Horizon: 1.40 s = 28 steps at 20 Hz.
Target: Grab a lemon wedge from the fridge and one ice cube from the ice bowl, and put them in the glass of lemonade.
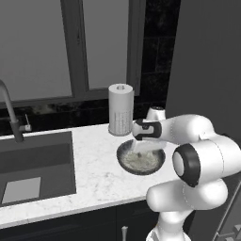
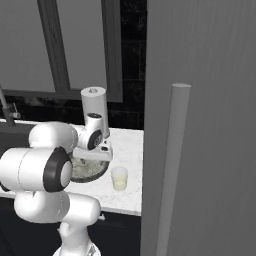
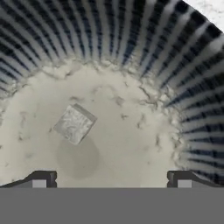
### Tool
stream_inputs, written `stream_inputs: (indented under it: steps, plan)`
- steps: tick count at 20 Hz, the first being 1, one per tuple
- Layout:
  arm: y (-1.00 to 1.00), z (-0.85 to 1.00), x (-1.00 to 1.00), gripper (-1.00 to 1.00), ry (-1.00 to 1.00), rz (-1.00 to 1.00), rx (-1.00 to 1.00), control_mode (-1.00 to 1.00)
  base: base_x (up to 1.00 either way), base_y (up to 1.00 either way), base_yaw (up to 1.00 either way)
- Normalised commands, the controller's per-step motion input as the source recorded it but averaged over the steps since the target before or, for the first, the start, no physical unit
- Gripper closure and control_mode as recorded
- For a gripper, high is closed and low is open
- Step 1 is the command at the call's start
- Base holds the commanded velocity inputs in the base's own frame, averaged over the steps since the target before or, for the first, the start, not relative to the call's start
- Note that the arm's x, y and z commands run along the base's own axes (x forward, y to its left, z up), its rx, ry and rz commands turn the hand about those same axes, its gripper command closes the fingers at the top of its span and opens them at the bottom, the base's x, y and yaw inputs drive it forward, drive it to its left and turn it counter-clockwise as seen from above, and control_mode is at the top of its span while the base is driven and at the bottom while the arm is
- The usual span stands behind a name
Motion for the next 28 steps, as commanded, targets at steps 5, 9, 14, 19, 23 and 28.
stream_inputs:
  steps: [5, 9, 14, 19, 23, 28]
  plan:
    - [0.27, 0.12, -0.03, -1.0, -0.02, 0.0, 0.0, -1.0, 0.0, 0.0, 0.0]
    - [0.18, 0.0, 0.0, -1.0, -0.01, 0.0, 0.0, -1.0, 0.0, 0.0, 0.0]
    - [0.06, 0.0, 0.03, -1.0, 0.0, 0.0, 0.0, -1.0, 0.0, 0.0, 0.0]
    - [0.0, 0.0, 0.26, -1.0, 0.0, -0.01, 0.0, -1.0, 0.0, 0.0, 0.0]
    - [0.0, 0.0, 0.14, -1.0, 0.0, 0.0, 0.0, -1.0, 0.0, 0.0, 0.0]
    - [0.01, -0.48, 0.0, -1.0, 0.0, 0.0, 0.0, -1.0, 0.0, 0.0, 0.0]
